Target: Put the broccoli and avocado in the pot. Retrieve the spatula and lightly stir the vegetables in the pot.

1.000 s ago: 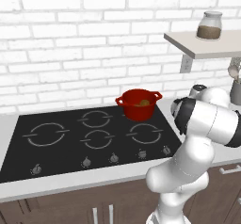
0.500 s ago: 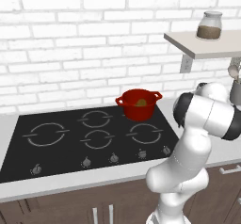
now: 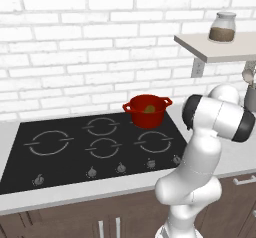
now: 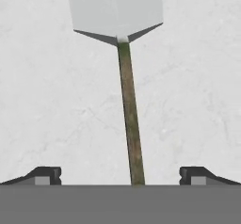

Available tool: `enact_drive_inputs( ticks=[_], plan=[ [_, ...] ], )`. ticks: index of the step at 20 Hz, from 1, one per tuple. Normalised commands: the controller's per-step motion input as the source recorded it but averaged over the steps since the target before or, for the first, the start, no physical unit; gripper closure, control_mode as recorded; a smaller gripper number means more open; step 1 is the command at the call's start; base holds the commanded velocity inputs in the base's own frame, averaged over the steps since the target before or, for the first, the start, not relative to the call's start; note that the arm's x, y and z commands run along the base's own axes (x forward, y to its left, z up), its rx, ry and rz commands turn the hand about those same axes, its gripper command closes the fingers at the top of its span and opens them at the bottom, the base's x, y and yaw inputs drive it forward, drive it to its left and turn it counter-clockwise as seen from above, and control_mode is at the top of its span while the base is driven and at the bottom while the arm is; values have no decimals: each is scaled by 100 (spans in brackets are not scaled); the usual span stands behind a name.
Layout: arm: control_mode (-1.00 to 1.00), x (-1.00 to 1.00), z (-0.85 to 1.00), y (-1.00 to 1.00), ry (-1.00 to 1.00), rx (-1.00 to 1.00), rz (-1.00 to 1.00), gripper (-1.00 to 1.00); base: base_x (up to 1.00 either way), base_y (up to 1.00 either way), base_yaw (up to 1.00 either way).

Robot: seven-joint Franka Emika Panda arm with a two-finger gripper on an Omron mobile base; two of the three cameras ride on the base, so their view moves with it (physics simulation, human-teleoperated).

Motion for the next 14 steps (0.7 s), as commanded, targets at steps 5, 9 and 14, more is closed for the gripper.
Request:
enact_drive_inputs(
  ticks=[5,9,14],
  plan=[
    [-100,14,-20,-11,1,1,-2,-100,0,0,0],
    [-100,18,-23,-8,0,1,-1,-100,0,0,0],
    [-100,8,-23,-11,0,1,-1,-100,0,0,0]
  ],
)
